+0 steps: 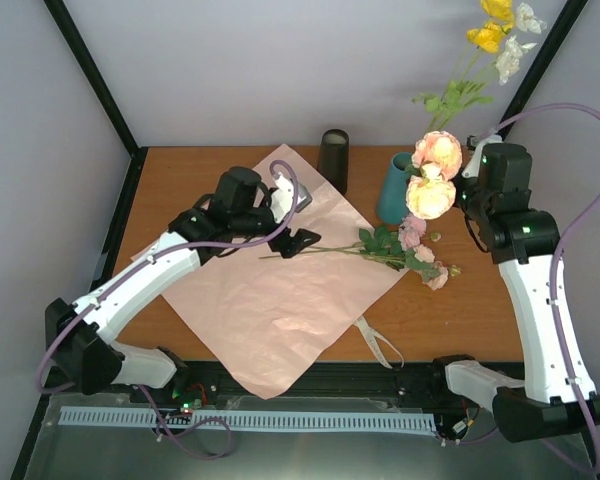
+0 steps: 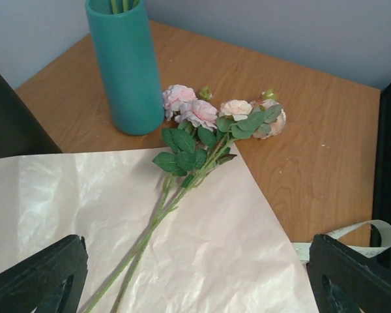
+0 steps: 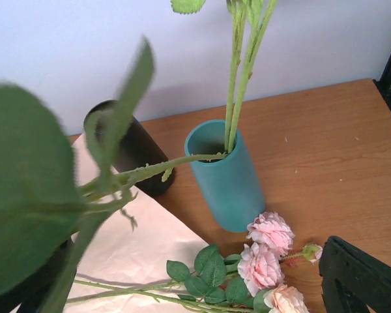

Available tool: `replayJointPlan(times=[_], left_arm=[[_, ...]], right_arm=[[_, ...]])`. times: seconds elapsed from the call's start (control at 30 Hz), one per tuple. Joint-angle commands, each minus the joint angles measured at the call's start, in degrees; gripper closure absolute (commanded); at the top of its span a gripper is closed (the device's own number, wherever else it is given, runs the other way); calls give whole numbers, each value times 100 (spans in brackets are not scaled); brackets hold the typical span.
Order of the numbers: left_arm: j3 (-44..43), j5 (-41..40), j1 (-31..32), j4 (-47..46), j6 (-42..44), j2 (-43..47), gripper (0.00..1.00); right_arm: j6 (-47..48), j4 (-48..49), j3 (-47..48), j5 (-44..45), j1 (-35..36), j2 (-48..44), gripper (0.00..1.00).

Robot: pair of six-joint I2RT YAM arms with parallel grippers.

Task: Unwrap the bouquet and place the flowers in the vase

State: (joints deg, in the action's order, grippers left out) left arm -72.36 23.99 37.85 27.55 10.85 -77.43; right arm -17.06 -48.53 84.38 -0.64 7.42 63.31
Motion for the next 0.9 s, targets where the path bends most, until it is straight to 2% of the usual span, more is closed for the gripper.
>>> replayJointPlan(times=[0.0,0.37,0.6,0.7,0.87], left_arm=[[225,310,47,-237,-336,323,8],[462,244,48,-387,-1054,614,11],[530,247,50,-289,-1225,717,12],[617,175,48,-255,-1149,698,12],[786,60,47,-191,-545,463,12]], right_arm=[[-62,226,229,38,-30,444,0],[-223,271,1829,41,-60,2074,0],[-533,-479,3033,75,-148,3057,1],[-418,-623,2948,-190,-153,2981,1],[-242,-375,2147,-370,-153,2152,1]])
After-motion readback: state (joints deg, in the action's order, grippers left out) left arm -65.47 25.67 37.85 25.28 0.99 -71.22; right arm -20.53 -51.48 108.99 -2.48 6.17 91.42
